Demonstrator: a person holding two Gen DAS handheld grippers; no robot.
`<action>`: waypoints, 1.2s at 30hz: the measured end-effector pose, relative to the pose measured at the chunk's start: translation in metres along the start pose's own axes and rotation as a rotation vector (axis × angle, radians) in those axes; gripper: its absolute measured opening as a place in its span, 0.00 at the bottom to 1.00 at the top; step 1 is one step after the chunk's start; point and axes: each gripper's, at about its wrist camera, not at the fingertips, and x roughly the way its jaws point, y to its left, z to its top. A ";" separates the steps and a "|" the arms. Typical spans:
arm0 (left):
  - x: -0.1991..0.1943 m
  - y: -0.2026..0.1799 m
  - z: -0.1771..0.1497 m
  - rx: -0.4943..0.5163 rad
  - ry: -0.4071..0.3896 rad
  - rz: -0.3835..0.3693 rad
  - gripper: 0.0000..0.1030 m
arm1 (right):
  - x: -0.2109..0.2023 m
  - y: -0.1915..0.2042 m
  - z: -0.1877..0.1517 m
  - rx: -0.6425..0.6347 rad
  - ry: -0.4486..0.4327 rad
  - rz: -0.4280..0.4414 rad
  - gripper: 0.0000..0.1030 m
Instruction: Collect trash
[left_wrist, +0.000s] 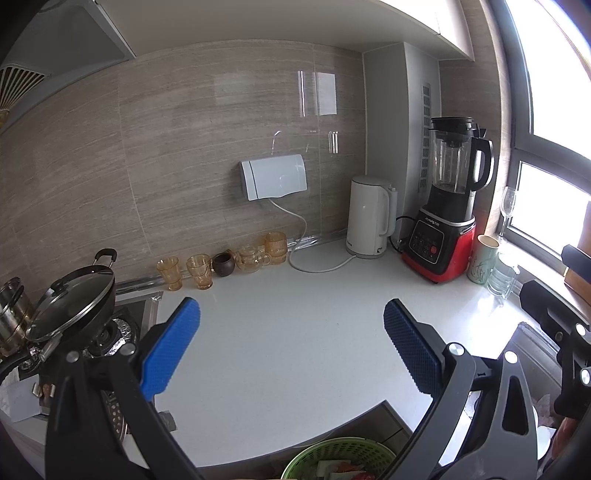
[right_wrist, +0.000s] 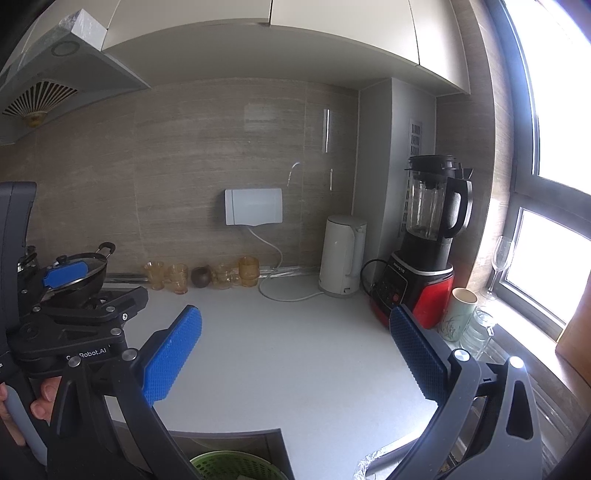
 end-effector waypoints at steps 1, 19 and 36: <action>0.000 0.000 0.000 0.000 0.000 0.003 0.93 | 0.000 0.000 0.000 0.000 0.000 0.001 0.98; 0.004 0.001 -0.002 -0.006 0.009 0.014 0.93 | 0.005 -0.002 0.000 -0.004 0.010 0.012 0.98; 0.015 0.010 -0.002 -0.014 0.026 0.031 0.93 | 0.018 0.004 -0.001 -0.007 0.026 0.017 0.98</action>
